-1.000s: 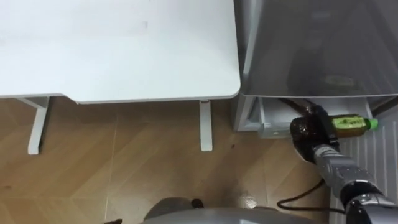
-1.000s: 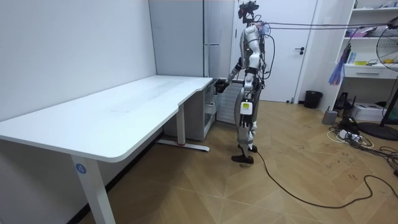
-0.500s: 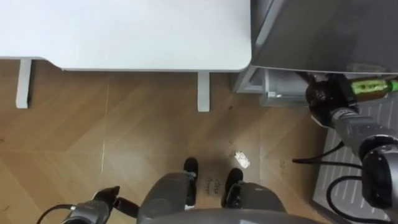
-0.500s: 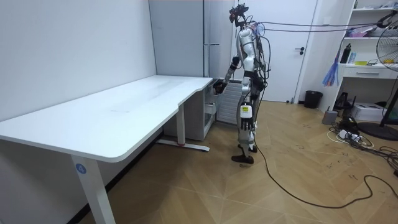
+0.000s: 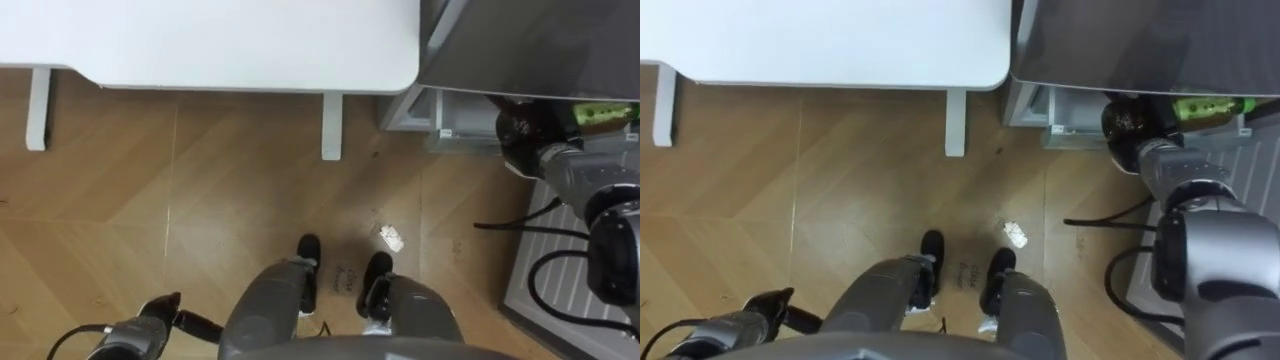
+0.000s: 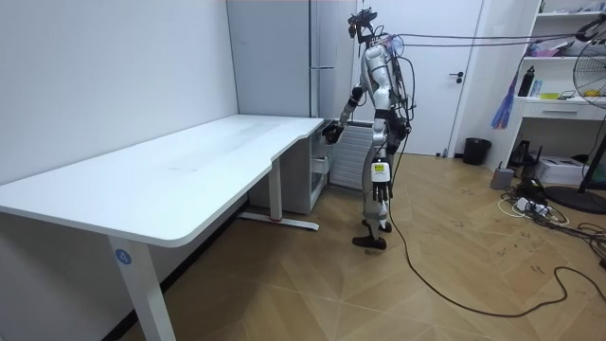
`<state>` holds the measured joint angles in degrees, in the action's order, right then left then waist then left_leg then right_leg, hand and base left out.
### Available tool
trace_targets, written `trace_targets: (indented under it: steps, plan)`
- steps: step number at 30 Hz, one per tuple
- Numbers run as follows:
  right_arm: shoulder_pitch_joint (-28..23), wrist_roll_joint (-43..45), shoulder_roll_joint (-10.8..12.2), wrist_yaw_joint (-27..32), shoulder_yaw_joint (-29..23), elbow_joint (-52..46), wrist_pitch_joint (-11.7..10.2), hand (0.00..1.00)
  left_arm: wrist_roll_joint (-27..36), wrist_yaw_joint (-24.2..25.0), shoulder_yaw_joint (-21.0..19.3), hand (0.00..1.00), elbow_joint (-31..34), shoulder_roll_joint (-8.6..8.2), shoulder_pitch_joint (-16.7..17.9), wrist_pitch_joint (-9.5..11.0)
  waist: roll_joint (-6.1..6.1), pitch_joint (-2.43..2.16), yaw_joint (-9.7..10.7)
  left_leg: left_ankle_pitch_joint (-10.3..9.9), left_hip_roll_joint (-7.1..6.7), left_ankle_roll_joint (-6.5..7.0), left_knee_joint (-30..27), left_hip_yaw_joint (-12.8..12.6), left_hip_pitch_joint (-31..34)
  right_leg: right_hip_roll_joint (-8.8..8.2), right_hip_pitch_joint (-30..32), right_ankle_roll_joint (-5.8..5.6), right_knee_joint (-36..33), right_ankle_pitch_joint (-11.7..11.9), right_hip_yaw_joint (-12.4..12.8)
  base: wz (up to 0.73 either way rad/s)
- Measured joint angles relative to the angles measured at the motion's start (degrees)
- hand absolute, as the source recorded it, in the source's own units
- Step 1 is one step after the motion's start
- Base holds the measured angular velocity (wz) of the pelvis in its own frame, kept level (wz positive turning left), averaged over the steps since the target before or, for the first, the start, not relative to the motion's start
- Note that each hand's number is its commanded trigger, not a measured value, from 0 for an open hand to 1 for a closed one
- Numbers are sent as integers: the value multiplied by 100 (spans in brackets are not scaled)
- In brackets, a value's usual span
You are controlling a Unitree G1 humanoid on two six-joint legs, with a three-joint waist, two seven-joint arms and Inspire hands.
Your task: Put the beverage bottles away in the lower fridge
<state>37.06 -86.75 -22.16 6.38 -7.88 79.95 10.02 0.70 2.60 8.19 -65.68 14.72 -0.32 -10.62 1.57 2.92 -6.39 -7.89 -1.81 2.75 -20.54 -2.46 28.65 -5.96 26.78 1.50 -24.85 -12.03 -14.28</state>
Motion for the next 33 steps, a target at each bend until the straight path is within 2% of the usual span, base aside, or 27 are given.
trace_targets:
  steps: [4, 5, 6, 23, 33]
  plan:
    - [31, 48, -29, 42, 0, 0, -30, 100, 225, -80, 5, 0, -4, 1, 0, 24, 15, 9, -35, 1, 1, 3, -100, -12, 109, -10, 85, 22, -69, -16, -1, 0]
    - [43, 61, -29, 45, 1, 0, -37, 58, 239, -89, 5, 0, -4, 2, 0, 27, 18, 11, -35, 1, 0, 3, -112, -13, 125, -14, 104, 26, -86, -23, 0, 0]
    - [85, 81, -30, 45, 1, 0, -50, 0, 265, -92, 5, 0, -4, 2, 0, 35, 18, 12, -30, 2, 4, 3, -134, -12, 174, -13, 149, 32, -94, -27, -2, 0]
    - [177, 460, -117, 101, 159, -5, -64, 0, 352, -179, -6, 0, 5, 12, 4, 94, 16, 11, -56, 0, 12, 1, -283, -14, 281, -17, 240, 54, -225, -61, 16, 0]
    - [171, 611, -190, 99, 165, -6, -130, 0, 357, -56, -5, 0, 1, 50, 5, 110, -48, 2, -150, -1, 4, 0, -406, -5, 296, -38, 246, 63, -376, -90, 3, 1]
